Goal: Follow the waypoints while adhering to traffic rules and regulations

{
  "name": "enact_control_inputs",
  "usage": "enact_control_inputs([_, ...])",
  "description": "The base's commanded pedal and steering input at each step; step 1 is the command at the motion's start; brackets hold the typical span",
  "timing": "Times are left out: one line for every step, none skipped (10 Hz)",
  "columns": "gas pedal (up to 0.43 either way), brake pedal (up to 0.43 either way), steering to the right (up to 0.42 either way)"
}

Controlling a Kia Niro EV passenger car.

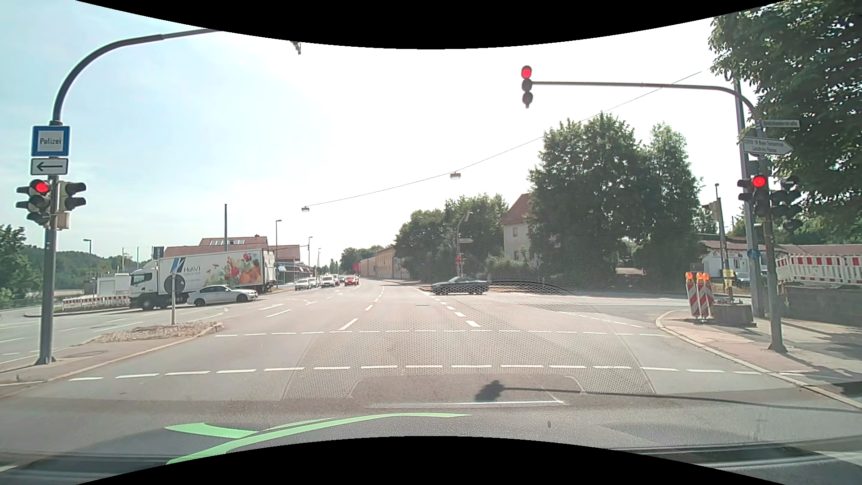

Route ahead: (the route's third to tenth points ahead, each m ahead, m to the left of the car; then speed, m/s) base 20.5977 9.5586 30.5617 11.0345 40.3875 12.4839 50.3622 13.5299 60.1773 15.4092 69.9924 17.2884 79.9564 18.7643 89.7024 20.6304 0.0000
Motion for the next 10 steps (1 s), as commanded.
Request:
enact_control_inputs([0.0, 0.348, -0.012])
enact_control_inputs([0.0, 0.341, -0.012])
enact_control_inputs([0.0, 0.341, -0.011])
enact_control_inputs([0.0, 0.348, -0.012])
enact_control_inputs([0.0, 0.341, -0.012])
enact_control_inputs([0.0, 0.341, -0.012])
enact_control_inputs([0.0, 0.341, -0.011])
enact_control_inputs([0.0, 0.341, -0.012])
enact_control_inputs([0.0, 0.341, -0.011])
enact_control_inputs([0.0, 0.341, -0.012])
